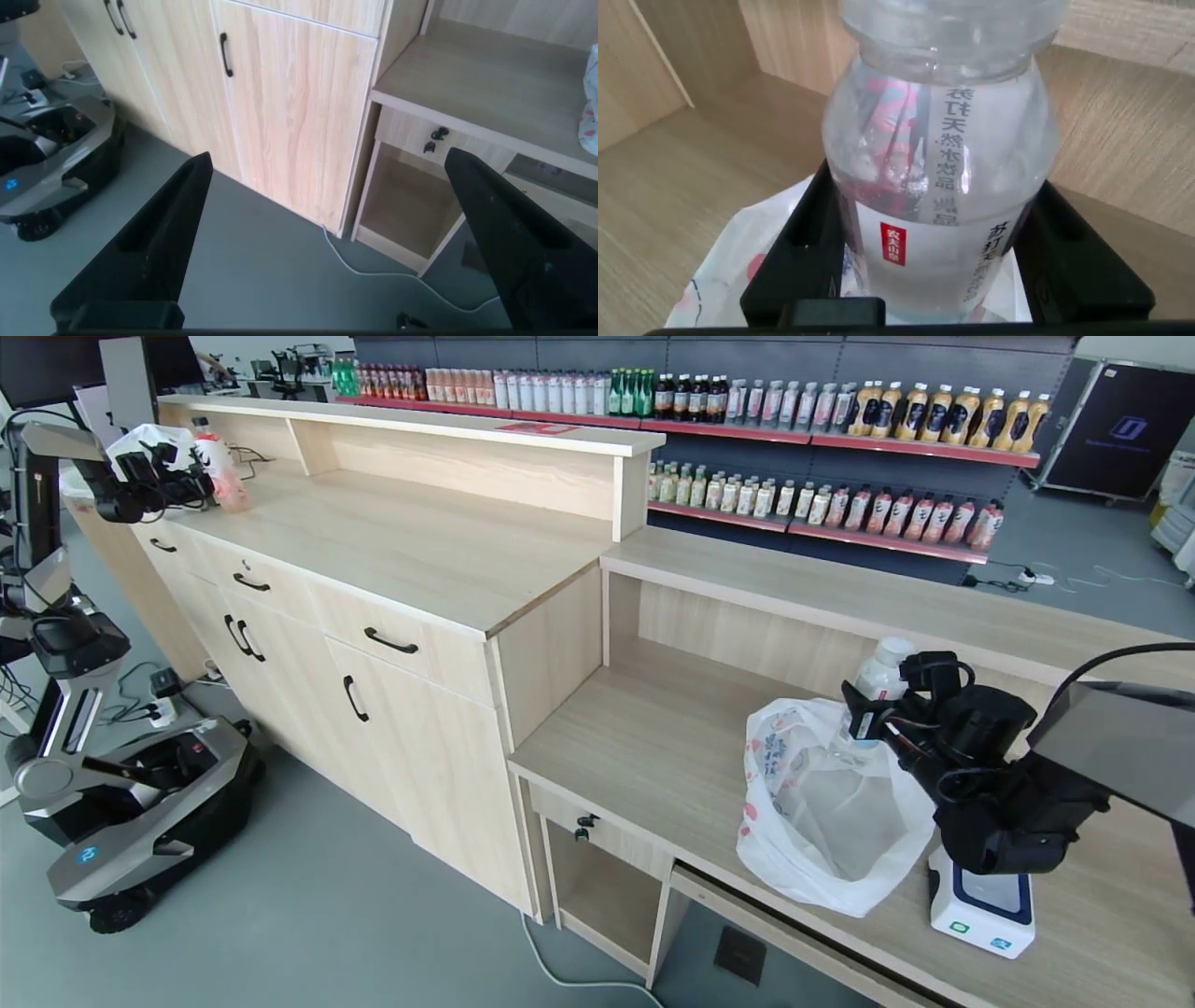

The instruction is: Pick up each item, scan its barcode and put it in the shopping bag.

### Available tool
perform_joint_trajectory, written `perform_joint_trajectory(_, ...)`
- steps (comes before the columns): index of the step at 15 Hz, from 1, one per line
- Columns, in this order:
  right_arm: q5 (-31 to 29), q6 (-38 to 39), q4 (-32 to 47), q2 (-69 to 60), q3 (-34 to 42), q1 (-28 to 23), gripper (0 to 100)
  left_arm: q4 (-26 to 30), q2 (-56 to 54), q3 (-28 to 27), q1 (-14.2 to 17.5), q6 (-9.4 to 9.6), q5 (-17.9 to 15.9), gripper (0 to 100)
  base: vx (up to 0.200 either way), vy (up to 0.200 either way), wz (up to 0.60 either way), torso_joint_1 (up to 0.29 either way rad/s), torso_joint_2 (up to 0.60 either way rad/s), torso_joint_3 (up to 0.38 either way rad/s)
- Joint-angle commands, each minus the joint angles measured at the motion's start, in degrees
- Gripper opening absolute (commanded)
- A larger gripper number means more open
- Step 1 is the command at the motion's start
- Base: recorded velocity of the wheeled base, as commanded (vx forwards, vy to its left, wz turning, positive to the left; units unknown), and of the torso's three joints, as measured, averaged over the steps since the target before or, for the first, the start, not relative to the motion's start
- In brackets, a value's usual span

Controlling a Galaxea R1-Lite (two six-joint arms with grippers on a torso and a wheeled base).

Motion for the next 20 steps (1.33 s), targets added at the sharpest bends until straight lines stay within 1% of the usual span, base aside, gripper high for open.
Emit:
perform_joint_trajectory(1,0.22,0.0,-0.39,5.73,-2.49,1.31,0,-0.01,-0.02,0.0,0.04,-0.01,0.04,100,0.0,0.0,0.0,0.0,0.0,0.0)
perform_joint_trajectory(4,0.22,-0.08,-0.39,8.54,-5.39,2.28,0,-0.01,-0.02,0.0,0.04,-0.01,0.04,100,0.0,0.0,0.0,0.0,0.0,0.0)
perform_joint_trajectory(7,3.12,-0.44,-0.65,12.23,-9.87,2.46,0,-0.01,-0.02,0.0,0.04,-0.01,0.04,100,0.0,0.0,0.0,0.0,0.0,0.0)
perform_joint_trajectory(10,3.12,-0.08,-0.74,14.52,-10.67,2.46,0,-0.01,-0.02,0.0,0.04,-0.01,0.04,100,0.0,0.0,0.0,0.0,0.0,0.0)
perform_joint_trajectory(15,3.29,0.0,0.49,19.35,-19.1,1.93,0,-0.01,-0.02,0.0,0.04,-0.01,0.04,100,0.0,0.0,0.0,0.0,0.0,0.0)
perform_joint_trajectory(20,3.21,-0.35,1.02,21.46,-19.37,1.31,0,-0.01,-0.02,0.0,0.04,-0.01,0.04,100,0.0,0.0,0.0,0.0,0.0,0.0)
